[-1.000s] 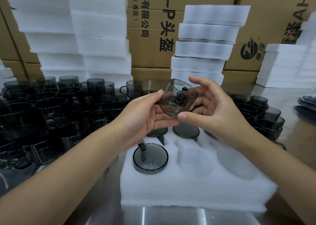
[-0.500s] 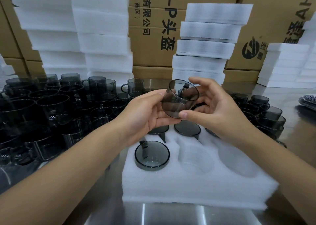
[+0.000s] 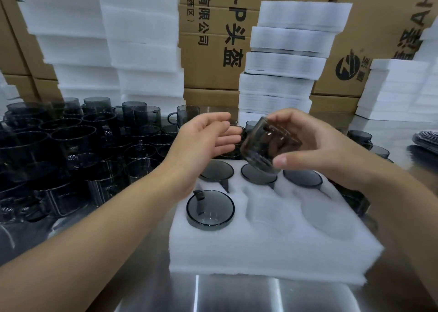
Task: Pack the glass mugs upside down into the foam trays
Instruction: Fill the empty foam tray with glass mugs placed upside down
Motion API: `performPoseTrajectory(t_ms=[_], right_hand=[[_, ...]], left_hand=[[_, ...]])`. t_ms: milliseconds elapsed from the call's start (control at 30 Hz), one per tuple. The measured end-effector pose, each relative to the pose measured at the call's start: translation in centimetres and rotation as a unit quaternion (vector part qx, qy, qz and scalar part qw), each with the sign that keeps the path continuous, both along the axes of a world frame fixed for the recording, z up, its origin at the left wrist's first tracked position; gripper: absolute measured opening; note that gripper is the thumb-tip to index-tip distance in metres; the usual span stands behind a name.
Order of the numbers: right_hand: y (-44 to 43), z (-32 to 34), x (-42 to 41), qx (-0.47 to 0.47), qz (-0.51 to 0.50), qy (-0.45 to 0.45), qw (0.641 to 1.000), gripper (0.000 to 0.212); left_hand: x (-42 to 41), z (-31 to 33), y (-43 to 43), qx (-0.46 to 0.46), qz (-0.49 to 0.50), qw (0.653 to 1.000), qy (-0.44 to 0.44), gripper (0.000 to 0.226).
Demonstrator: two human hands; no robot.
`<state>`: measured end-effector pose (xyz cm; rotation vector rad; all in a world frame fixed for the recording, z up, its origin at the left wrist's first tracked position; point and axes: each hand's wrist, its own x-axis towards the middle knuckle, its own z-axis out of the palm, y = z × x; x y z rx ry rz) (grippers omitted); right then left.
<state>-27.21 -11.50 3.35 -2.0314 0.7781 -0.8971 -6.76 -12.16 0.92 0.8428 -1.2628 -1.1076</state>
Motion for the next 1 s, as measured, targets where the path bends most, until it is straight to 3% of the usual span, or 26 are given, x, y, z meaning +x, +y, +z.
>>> performPoseTrajectory(t_ms=[233, 500, 633, 700, 767, 833, 1000], right_hand=[[1.0, 0.8, -0.7, 0.057, 0.139, 0.173, 0.973, 0.061], [1.5, 0.8, -0.1, 0.007, 0.104, 0.297, 0.949, 0.059], [1.6, 0.8, 0.4, 0.011, 0.095, 0.271, 0.958, 0.065], [1.4, 0.6, 0.5, -0.003, 0.068, 0.231, 0.97, 0.067], [1.0, 0.4, 0.7, -0.022, 0.039, 0.203, 0.978, 0.055], [0.6, 0.3, 0.6, -0.028, 0.019, 0.199, 0.979, 0.056], [0.1, 0.4, -0.4, -0.033, -0.038, 0.302, 0.952, 0.065]], left_hand=[[-0.5, -0.2, 0.4, -0.035, 0.017, 0.99, -0.136, 0.014], [-0.5, -0.2, 0.7, -0.022, 0.022, 0.986, -0.165, 0.017], [-0.3, -0.1, 0.9, -0.018, -0.01, 0.978, -0.206, 0.021], [-0.1, -0.1, 0.9, -0.023, -0.045, 0.966, -0.252, 0.034], [0.2, -0.1, 0.9, -0.03, -0.099, 0.945, -0.311, 0.051], [0.5, 0.0, 0.9, -0.049, -0.163, 0.917, -0.361, 0.054], [1.1, 0.3, 0.9, -0.072, -0.205, 0.859, -0.463, 0.075]])
